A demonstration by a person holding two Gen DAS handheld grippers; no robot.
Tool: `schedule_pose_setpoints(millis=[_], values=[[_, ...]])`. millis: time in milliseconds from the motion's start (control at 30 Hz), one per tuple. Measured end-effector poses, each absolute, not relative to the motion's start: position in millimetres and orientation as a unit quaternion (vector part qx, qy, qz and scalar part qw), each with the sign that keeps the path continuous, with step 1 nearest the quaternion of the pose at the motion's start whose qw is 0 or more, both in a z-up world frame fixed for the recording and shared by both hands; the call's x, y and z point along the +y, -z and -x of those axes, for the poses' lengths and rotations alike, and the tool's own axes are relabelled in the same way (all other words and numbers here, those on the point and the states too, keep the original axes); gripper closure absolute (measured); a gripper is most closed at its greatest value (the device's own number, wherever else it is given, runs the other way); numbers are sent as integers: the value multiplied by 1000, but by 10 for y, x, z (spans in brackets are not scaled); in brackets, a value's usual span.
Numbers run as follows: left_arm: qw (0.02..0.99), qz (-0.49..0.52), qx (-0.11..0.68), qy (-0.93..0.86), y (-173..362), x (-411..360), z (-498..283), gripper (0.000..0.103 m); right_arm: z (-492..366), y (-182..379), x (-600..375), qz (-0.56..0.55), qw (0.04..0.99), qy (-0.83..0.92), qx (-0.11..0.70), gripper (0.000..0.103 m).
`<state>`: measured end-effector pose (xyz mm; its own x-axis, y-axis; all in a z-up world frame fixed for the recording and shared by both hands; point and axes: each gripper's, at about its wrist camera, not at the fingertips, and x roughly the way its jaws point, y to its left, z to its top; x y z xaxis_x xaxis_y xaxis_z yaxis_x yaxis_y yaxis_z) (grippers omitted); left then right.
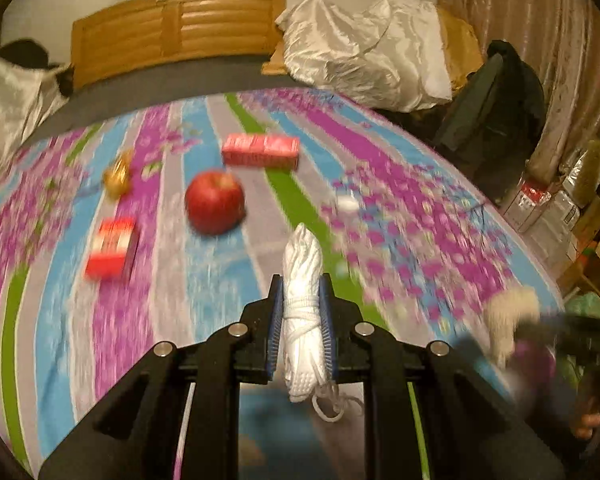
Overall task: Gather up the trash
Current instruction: 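Carry the white rope and knit ball over the green bin with both grippers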
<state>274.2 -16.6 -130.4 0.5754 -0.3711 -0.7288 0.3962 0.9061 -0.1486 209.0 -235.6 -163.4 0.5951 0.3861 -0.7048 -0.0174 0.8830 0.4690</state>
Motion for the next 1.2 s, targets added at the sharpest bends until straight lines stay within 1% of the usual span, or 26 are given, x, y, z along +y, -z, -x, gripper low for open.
schedule_pose_setpoints(millis=[67,167,233,400,500,733,867,1033,1200], values=[[873,27,430,229,1320,-79,-2578,87,-1986,1569,-2368,-212,870,-114,430,72],[858,71,441,255,1276,-87,-2416,87,-1759,1425,-2405,-207,877,-106,420,72],[856,67,436,269,1218,-193,-2312,86,-1582,1310,-2464,-204,884,-96,410,72],[849,38,403,338,911,-756,-2107,86,-1069,996,-2798,-195,903,-44,381,72],[845,5,370,387,644,-1243,-1969,86,-708,767,-3154,-193,914,9,358,72],[810,-30,314,494,106,-2474,-1679,86,345,104,-4198,-178,924,176,290,72],[778,-51,291,555,-121,-3178,-1330,86,957,-183,-4693,-163,910,264,275,72],[736,-94,284,608,-153,-3930,-939,86,1558,-227,-5174,-171,881,336,287,72],[699,-148,297,633,72,-4654,-572,86,1820,-82,-5491,-164,849,382,325,72]])
